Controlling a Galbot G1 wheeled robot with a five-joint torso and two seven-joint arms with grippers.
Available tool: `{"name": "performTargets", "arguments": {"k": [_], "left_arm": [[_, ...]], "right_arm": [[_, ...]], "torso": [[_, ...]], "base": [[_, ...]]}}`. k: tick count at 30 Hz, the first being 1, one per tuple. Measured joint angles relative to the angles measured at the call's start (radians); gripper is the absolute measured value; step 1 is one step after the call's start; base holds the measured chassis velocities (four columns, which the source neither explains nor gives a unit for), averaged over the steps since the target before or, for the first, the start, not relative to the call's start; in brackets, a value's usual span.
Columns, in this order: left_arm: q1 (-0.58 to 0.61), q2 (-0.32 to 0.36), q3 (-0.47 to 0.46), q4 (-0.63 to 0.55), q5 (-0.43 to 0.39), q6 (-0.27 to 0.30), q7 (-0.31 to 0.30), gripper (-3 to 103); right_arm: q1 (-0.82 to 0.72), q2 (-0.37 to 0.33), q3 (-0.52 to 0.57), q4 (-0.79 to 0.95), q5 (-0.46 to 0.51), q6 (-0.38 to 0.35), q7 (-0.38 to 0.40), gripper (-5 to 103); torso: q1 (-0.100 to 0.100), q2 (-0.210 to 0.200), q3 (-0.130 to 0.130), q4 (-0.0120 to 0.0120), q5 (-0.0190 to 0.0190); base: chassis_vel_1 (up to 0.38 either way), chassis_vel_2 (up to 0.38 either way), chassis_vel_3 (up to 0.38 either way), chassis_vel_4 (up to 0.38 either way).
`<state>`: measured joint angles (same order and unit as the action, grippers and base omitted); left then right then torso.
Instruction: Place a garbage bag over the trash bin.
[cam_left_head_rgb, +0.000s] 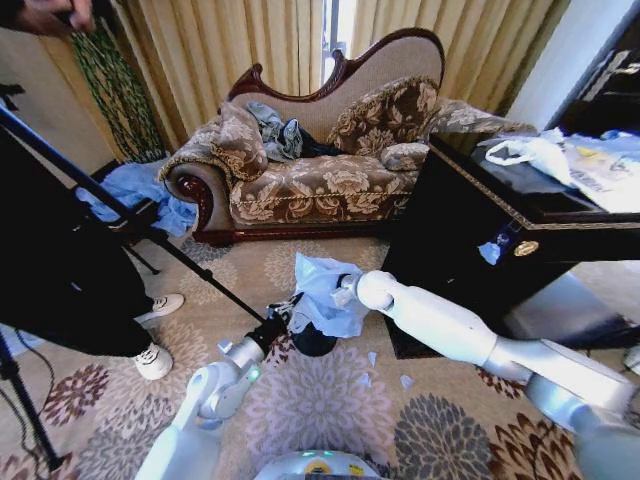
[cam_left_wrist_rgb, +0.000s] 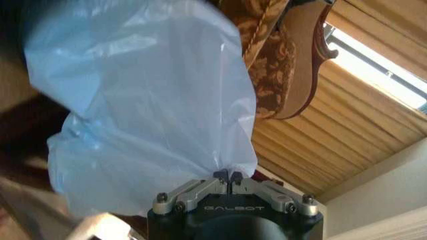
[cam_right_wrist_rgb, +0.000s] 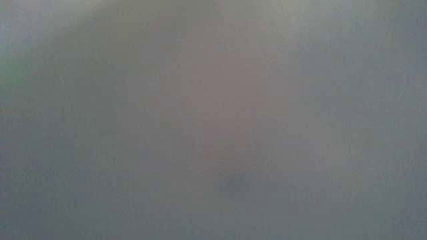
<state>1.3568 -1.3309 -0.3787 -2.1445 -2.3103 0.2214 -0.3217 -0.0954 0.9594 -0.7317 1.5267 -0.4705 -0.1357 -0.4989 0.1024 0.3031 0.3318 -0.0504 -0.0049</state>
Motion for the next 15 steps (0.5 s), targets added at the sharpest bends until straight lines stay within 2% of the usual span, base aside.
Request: {"name": "performTargets", "arguments": {"k": [7, 12, 14, 15], "left_arm": [[0.042, -0.056, 0.038, -0.028, -0.003, -0.014, -0.009, 0], [0.021, -0.085, 0.019, 0.054, -0.013, 0.010, 0.001, 0], [-0.026, -0.094, -0.003, 0.139, -0.018, 0.032, 0.010, 0], [-0.026, -0.094, -0.003, 0.139, -0.018, 0.032, 0.010, 0]], "right_arm": [[0.031, -0.038, -0.035, 0.032, 0.021, -0.003, -0.017, 0], [0.046, -0.032, -0.061, 0.032, 0.013, -0.001, -0.026, 0], [0.058, -0.001, -0.090, 0.008, 0.001, 0.006, -0.034, 0], [0.058, -0.001, -0.090, 0.008, 0.001, 0.006, -0.034, 0]], "torso": [[0.000, 0.000, 0.000, 0.0000, 0.0003], [0.000, 0.000, 0.000, 0.0000, 0.0001], [0.000, 0.000, 0.000, -0.0002, -0.0001], [0.000, 0.000, 0.000, -0.0002, -0.0001]], "base": [[0.000, 0.000, 0.000, 0.000], [0.000, 0.000, 0.000, 0.000], [0.000, 0.000, 0.000, 0.000], [0.000, 0.000, 0.000, 0.000]]}}
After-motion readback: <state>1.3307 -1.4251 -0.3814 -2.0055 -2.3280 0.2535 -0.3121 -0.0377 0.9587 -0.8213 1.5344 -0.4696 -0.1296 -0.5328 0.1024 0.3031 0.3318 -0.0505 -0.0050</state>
